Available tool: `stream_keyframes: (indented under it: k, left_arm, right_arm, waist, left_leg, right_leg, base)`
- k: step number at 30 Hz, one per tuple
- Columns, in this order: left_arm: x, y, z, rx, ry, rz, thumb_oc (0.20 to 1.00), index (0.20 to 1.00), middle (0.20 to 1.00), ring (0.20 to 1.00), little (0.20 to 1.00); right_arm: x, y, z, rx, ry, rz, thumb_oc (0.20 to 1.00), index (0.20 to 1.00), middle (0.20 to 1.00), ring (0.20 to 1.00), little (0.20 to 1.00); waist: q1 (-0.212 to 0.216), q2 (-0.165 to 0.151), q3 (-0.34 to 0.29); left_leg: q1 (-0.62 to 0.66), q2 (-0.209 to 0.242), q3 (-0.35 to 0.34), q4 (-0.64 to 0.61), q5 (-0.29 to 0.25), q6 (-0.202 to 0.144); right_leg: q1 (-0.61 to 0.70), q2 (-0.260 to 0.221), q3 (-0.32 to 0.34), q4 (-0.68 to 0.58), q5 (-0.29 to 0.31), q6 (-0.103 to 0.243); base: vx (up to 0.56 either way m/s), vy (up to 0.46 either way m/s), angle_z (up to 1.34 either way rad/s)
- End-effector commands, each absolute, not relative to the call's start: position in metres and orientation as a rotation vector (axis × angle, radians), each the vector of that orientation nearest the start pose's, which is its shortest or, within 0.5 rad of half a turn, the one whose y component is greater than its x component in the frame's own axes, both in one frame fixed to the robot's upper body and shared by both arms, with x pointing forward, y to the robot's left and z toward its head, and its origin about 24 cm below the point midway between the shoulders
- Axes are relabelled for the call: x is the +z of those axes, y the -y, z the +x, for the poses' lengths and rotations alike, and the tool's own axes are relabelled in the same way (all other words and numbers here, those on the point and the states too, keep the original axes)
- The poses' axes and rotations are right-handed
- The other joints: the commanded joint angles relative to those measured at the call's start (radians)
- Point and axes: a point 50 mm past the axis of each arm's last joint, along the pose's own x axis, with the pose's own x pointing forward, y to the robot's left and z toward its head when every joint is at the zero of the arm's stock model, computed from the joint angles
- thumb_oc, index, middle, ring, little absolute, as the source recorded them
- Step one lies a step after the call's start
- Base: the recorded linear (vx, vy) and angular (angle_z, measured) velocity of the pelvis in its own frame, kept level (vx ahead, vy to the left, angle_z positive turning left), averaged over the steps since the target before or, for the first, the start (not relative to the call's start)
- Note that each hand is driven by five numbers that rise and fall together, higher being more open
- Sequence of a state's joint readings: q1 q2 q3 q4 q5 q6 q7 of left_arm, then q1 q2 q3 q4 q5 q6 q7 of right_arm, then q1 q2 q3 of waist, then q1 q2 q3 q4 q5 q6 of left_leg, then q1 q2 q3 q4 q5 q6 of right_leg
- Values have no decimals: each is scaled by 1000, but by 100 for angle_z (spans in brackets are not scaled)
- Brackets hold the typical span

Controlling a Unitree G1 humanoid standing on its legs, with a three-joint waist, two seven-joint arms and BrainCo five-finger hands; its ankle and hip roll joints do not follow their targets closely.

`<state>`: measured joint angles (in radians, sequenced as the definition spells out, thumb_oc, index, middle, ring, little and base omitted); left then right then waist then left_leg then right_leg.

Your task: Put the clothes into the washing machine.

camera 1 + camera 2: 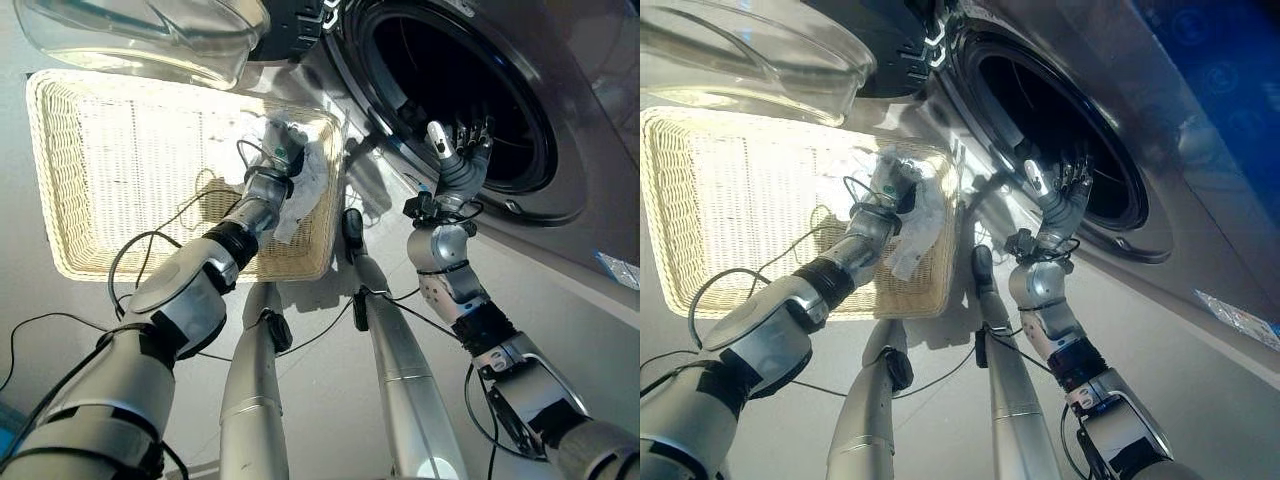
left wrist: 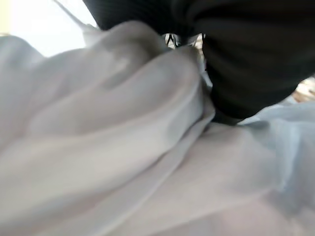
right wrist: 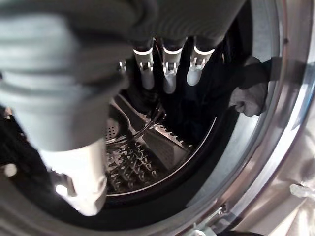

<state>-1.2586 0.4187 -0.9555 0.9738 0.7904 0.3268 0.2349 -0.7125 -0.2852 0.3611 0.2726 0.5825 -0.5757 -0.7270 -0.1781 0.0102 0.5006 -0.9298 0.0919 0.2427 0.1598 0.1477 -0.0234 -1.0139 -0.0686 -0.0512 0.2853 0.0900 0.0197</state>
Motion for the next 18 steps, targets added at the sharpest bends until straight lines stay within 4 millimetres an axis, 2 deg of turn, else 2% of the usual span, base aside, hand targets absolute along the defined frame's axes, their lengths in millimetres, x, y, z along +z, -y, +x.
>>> stream_keyframes:
  k: [1, 3, 7, 8, 10, 12, 13, 17, 18]
  left_arm:
    - [193, -186, 419, 271, 115, 1890, 200, 200, 200, 200, 200]
    - [193, -186, 419, 268, 132, 1869, 200, 200, 200, 200, 200]
    - [192, -183, 416, 292, 231, 1682, 200, 200, 200, 200, 200]
    - [192, -183, 416, 292, 231, 1682, 200, 200, 200, 200, 200]
    - [190, -183, 411, 335, 314, 1369, 200, 200, 200, 200, 200]
    - [189, -183, 410, 336, 325, 1284, 200, 200, 200, 200, 200]
    - [188, -181, 408, 329, 351, 1095, 200, 200, 200, 200, 200]
    - [183, -170, 400, 291, 397, 735, 200, 200, 200, 200, 200]
    - [180, -164, 396, 265, 416, 578, 200, 200, 200, 200, 200]
  right_arm:
    - [225, 134, 318, -238, 801, 650, 1000, 1000, 1000, 1000, 1000]
    - [225, 135, 317, -243, 799, 650, 1000, 1000, 1000, 1000, 1000]
    - [223, 138, 317, -253, 788, 653, 1000, 1000, 1000, 1000, 1000]
    - [223, 138, 317, -253, 788, 653, 1000, 1000, 1000, 1000, 1000]
    - [219, 138, 315, -253, 771, 649, 1000, 1000, 1000, 1000, 1000]
    - [218, 137, 315, -252, 765, 648, 1000, 1000, 1000, 1000, 1000]
    - [215, 136, 315, -249, 753, 644, 1000, 1000, 1000, 1000, 1000]
    - [212, 127, 312, -207, 744, 594, 1000, 1000, 1000, 1000, 1000]
    - [211, 121, 311, -191, 754, 538, 1000, 1000, 1000, 1000, 1000]
  waist:
    - [10, -15, 19]
    - [12, -13, 19]
    - [22, -11, 19]
    - [22, -11, 19]
    - [32, -8, 19]
    - [34, -8, 19]
    - [40, -8, 19]
    - [52, -7, 19]
    - [58, -7, 19]
  left_leg:
    - [38, -24, 29, 16, -17, -71]
    - [46, -24, 27, 17, -19, -70]
    - [68, -28, 22, 21, -19, -70]
    - [68, -28, 22, 21, -19, -70]
    - [85, -32, 12, 27, -24, -68]
    - [89, -33, 9, 30, -25, -67]
    - [97, -35, 5, 33, -28, -65]
    - [112, -43, -12, 40, -39, -58]
    - [117, -45, -20, 45, -45, -55]
  right_leg:
    - [46, 11, -59, -19, 59, 101]
    - [54, 11, -62, -13, 54, 101]
    - [80, 8, -74, -5, 44, 95]
    - [80, 8, -74, -5, 44, 95]
    - [99, 10, -80, 10, 29, 89]
    - [103, 10, -81, 15, 25, 87]
    - [113, 9, -85, 19, 18, 85]
    - [130, 12, -90, 33, 0, 78]
    - [136, 11, -93, 44, -9, 75]
  base:
    - [0, 0, 0]
    - [0, 0, 0]
    - [-8, -8, 2]
    - [-22, -2, 4]
    - [-19, -7, 4]
    - [-4, -6, 2]
    - [-11, -14, 4]
    - [-5, -20, 7]
    - [3, -27, 8]
